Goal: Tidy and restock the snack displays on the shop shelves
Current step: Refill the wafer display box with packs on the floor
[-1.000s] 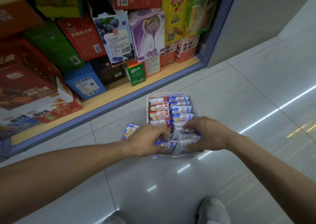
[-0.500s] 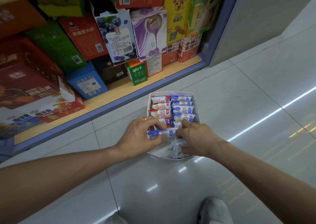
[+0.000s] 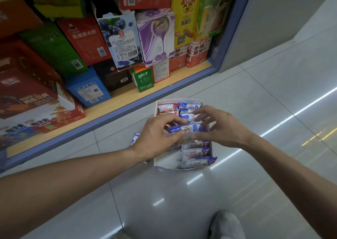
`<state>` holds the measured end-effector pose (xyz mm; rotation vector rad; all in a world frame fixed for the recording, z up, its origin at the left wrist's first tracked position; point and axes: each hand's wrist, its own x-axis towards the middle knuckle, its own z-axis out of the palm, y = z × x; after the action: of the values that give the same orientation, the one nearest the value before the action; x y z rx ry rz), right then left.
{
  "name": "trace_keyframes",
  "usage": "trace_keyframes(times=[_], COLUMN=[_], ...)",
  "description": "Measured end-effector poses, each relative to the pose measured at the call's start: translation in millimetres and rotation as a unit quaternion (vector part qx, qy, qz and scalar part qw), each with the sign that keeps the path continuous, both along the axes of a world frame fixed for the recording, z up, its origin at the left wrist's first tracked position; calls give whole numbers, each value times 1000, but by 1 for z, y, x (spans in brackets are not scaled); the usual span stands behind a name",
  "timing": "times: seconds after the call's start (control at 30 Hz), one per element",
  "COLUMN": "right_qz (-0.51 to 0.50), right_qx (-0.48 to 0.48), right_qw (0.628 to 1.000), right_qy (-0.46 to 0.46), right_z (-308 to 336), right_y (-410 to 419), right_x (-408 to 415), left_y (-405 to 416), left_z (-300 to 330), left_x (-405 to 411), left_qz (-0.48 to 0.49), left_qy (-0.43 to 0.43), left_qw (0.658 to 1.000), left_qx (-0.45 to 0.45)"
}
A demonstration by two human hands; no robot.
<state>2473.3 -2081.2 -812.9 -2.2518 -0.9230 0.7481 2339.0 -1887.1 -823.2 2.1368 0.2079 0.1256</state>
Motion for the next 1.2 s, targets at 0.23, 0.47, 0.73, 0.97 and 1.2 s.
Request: trace_keyframes(times=[0.23,0.47,0.73,0.97,1.2], right_qz=[-141,-184,-75,-133,-124], right_qx=[37,26,-80,-28,-4], right_qw=[989,983,992,963,968], right_qy=[-17,-10,-65,-233,-220], right_z=[-5,-14,-45,-52,-58], right_y=[-17,-17,35,29,3], right_x=[23,45,65,52,36], left_y=[-28,-52,-55,-1,81], left_z=[-23,-53,-66,-50,-108], left_x=[-10,-20,-6,-24,-39], left_qz=[9,-126,-135,73,146], left_qy=[111,231,254,66,367], left_qw=[985,955,954,993,902], left_qx=[-130,-139,-82,64,175])
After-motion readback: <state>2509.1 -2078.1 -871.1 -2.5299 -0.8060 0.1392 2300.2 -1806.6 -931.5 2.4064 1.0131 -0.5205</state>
